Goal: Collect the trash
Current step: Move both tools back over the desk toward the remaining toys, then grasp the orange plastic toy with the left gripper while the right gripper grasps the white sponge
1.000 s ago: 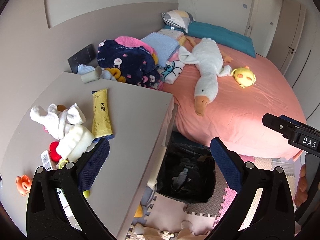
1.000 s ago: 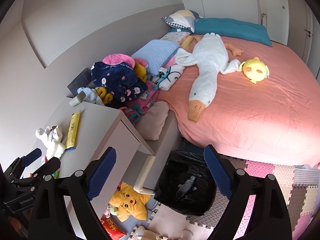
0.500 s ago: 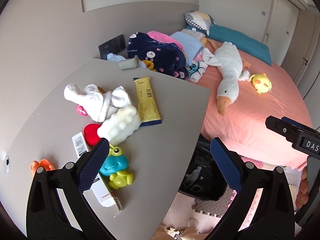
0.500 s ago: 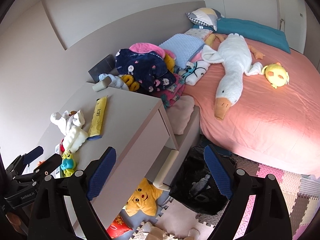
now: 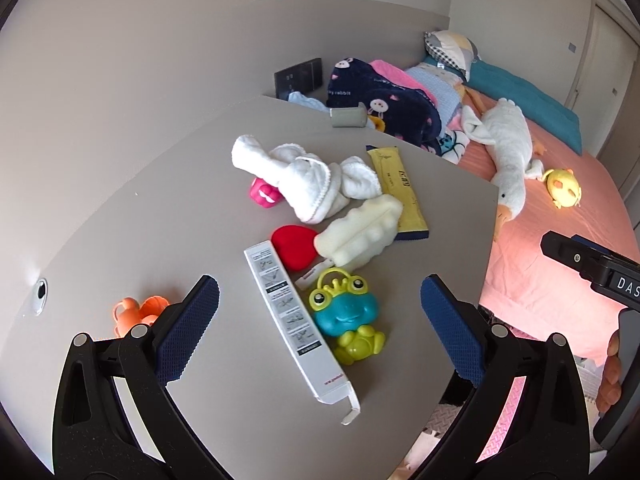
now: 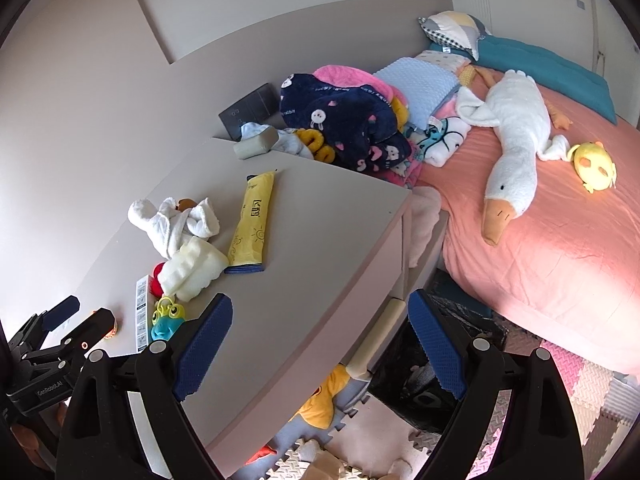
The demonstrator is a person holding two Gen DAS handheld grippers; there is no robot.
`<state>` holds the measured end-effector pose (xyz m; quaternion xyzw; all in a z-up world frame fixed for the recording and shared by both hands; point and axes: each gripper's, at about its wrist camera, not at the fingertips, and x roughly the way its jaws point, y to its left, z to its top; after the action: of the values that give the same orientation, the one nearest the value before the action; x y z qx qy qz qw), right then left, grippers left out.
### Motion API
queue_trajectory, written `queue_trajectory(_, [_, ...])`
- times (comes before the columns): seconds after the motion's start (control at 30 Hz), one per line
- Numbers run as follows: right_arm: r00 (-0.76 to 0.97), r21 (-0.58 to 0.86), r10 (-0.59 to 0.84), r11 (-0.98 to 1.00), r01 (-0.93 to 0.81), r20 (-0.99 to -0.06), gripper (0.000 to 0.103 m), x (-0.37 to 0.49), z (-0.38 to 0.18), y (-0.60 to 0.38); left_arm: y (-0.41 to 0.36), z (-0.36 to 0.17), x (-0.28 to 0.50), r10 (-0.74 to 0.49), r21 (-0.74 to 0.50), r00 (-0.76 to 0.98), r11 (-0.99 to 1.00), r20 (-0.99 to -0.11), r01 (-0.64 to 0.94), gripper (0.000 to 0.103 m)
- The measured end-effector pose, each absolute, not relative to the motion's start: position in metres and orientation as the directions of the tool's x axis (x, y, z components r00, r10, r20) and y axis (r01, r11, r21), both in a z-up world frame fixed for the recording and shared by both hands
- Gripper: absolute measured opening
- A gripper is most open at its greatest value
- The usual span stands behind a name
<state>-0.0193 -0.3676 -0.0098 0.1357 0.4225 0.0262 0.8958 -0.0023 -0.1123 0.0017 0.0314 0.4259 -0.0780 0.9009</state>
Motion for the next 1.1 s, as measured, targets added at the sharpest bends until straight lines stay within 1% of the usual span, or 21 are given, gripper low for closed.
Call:
queue_trajectory(0.4, [0.623,0.244,0.172,0.969,0.032,-0.764,0.089,0.008,-0.015,-0.33,-0.043,-0.016,0.003,-0.028,-0.007,0.608,0.999,-0.793,0.036,0.097])
queue_trajectory(0.73, [0.584,0.265,0.245,0.963,-0.053,-0.773,0.089,0.026,-0.021,-0.286,0.005,-0.029,0.001,0.022,0.012,0.594,1.0,-0.804,-0.021,0.097])
queue_trajectory(0.9, [0.561,0.29,0.278,0.954,-0.07,-0.78,0.089,0.035,-0.027,-0.265,0.024,-0.036,0.004,0.031,0.049,0.586,0.999,-0.81,0.015,0.097])
queue_trajectory(1.1, [0.541,0.319,0.294,0.947,-0.05,-0.788,0.089,0.044,-0.034,-0.248,0.038,-0.043,0.006,0.017,0.111,0.571,0.985,-0.821,0.131,0.097])
